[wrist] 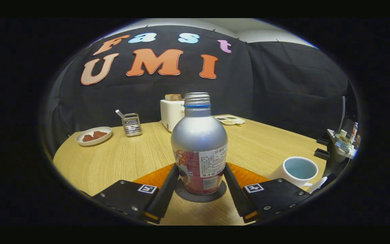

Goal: Take the bottle from table, then pour the juice into the cup, finally place the bottle on the coaster

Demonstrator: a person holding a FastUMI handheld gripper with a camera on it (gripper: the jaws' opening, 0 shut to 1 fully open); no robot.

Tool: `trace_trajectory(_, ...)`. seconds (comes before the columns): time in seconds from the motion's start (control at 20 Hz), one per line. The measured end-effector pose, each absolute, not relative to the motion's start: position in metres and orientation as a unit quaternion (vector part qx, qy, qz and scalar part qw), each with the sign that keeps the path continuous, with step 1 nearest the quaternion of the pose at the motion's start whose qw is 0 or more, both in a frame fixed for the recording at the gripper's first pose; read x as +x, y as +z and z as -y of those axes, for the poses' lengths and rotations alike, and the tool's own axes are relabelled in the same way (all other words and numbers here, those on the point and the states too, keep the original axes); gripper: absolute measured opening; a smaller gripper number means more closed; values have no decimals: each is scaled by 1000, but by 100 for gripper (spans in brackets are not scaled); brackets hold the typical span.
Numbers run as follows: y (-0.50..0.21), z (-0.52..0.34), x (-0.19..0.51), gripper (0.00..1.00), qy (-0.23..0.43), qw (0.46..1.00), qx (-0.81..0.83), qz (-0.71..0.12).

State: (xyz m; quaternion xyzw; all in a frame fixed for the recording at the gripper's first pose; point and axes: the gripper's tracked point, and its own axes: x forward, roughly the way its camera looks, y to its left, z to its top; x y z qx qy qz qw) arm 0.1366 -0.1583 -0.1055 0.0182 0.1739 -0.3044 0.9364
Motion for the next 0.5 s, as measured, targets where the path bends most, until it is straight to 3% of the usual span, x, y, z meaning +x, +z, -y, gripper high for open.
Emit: trace_trajectory(0.5,-108,146,122,89,-297,937,43,-179)
